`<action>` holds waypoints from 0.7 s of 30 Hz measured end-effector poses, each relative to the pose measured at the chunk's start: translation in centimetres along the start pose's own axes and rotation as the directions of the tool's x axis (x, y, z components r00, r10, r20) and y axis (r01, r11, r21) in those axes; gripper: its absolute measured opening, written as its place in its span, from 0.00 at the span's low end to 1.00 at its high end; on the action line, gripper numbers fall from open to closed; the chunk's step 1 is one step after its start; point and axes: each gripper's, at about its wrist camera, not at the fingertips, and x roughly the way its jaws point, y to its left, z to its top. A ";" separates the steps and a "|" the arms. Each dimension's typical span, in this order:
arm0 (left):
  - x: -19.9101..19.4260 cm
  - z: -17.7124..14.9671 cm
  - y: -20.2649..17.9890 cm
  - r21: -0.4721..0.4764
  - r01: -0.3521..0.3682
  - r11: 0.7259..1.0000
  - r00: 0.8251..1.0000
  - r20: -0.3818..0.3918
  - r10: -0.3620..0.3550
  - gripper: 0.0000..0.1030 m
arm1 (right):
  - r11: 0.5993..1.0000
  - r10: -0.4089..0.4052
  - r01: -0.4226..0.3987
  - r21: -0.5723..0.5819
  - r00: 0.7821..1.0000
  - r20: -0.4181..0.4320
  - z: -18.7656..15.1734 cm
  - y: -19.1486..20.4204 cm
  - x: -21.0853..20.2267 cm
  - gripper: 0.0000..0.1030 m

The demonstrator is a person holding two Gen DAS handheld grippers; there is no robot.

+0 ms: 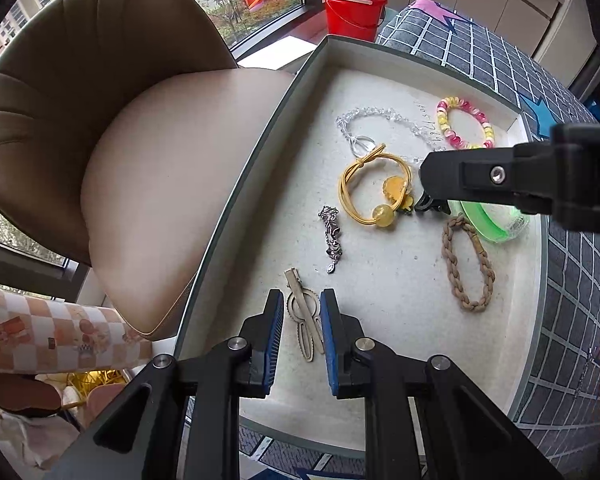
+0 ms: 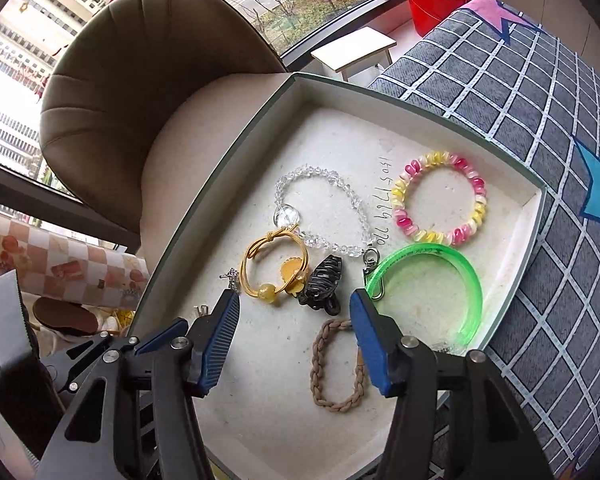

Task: Organize jewelry
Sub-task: 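Carry the beige clip and black claw clip into the white tray while opening both tools, then move both tools back over the remaining clips on the table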

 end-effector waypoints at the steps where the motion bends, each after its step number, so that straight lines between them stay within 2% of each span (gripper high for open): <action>1: -0.1 0.0 -0.1 0.002 -0.001 1.000 1.000 0.000 0.001 0.26 | 1.000 0.008 -0.008 0.014 1.000 0.010 0.0 -0.2 -0.6 0.63; 6: -0.3 -0.1 -0.5 0.014 -0.009 1.000 1.000 -0.012 0.009 0.26 | 0.999 0.014 -0.015 0.050 0.999 0.038 -1.0 -1.0 -3.0 0.66; 19: -0.8 -0.1 -1.2 0.052 -0.021 0.998 0.999 -0.033 0.023 0.26 | 0.988 -0.060 0.062 0.140 0.998 -0.019 -5.5 -3.9 -6.1 0.66; 20: -0.9 -0.1 -1.2 0.054 -0.020 0.998 0.999 -0.033 0.022 0.34 | 0.987 -0.065 0.067 0.144 0.998 -0.022 -5.9 -3.9 -6.3 0.66; 21: -1.0 0.0 -1.3 0.056 -0.021 0.998 0.999 -0.035 0.023 0.50 | 0.986 -0.067 0.070 0.151 0.997 -0.024 -6.1 -4.0 -6.5 0.66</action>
